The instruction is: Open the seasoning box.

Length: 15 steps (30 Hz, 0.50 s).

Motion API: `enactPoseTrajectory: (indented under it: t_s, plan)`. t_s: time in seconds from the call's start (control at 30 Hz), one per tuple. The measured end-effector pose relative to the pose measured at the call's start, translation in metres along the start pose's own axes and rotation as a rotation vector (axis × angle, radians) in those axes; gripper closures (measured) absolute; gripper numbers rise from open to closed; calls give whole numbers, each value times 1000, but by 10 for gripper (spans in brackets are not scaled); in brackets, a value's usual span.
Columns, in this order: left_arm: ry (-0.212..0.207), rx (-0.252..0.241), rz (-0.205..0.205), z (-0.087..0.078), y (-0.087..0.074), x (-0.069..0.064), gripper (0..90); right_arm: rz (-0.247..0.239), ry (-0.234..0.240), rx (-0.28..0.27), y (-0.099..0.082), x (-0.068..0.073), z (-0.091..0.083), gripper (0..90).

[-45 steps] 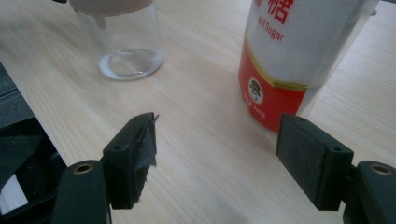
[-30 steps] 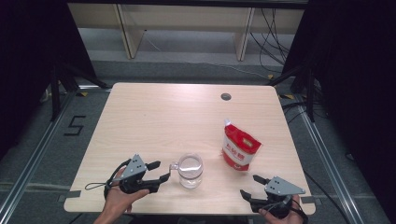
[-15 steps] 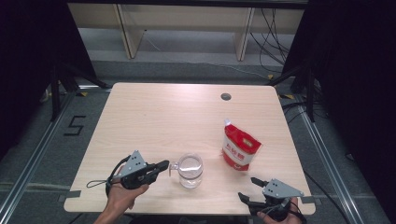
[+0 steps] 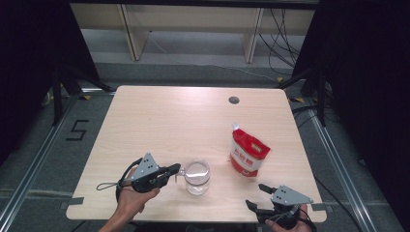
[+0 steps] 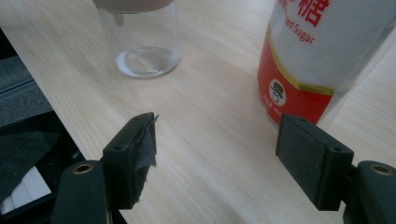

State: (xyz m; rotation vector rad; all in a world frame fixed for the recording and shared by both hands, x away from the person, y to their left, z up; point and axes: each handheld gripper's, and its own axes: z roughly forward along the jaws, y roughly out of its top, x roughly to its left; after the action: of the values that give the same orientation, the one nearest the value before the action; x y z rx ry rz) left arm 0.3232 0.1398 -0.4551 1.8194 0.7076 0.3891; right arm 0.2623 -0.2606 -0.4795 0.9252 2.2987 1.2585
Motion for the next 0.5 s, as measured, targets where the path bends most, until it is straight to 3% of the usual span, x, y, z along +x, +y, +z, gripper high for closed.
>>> enactPoseTrajectory:
  t_s: [0.1, 0.17, 0.3, 0.4, 0.5]
  plan:
    - [-1, 2, 9, 0, 0, 0, 890, -18, -11, -12, 0, -1, 1, 298]
    - [1, 0, 1, 0, 0, 1, 890, 16, -7, 1, 0, 2, 0, 298]
    - [0, -3, -7, 0, -1, 1, 890, -28, 14, -11, 2, 1, 3, 329]
    - [-1, -6, 5, 0, -1, 2, 890, -14, 42, -7, 4, 4, 6, 329]
    - [1, -6, 7, 0, -1, 2, 890, -38, 33, -12, 6, 5, 8, 329]
